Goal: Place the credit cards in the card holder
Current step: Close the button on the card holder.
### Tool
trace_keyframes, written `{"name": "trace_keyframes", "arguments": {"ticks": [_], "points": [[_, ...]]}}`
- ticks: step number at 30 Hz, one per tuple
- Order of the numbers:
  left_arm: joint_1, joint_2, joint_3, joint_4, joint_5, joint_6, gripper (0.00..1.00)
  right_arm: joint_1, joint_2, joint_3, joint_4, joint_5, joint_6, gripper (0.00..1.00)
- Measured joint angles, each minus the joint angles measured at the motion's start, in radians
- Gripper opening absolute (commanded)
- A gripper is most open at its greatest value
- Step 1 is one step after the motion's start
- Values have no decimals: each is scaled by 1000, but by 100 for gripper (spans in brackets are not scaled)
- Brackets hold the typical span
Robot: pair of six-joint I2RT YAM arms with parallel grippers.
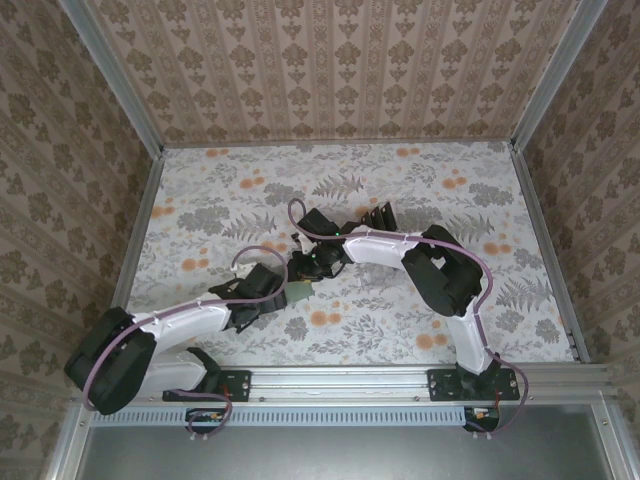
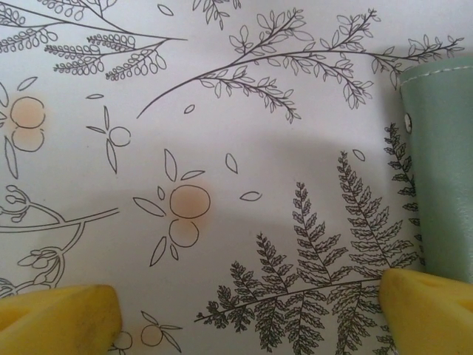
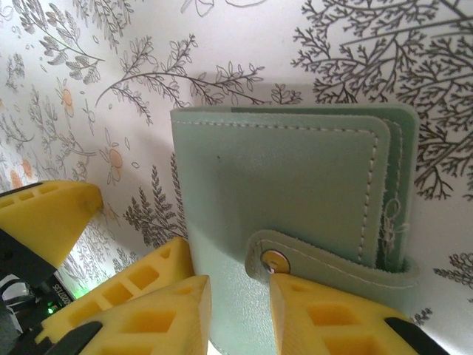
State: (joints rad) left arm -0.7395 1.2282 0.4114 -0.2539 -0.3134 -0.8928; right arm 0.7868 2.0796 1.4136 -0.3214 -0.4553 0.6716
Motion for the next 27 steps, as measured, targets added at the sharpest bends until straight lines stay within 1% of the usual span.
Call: {"name": "trace_keyframes", "arguments": {"ticks": [7,12,16,21,27], "points": [[27,-49,-13,3,42,0,96,-4,-15,31,-89,42,-39,30],[58,-102,-32,9,85,0,97,-4,-39,72,-171,109,-79,31],[82,-131,-41,12,119,0,96,0,-40,112,-244,183,-123,35],[103,-143,-45,14,143,7,96,18,-34,166,-321,269,-169,37],[113,-152,-50,16,156,11,96,60,6,254,-371,318,-204,38]]}}
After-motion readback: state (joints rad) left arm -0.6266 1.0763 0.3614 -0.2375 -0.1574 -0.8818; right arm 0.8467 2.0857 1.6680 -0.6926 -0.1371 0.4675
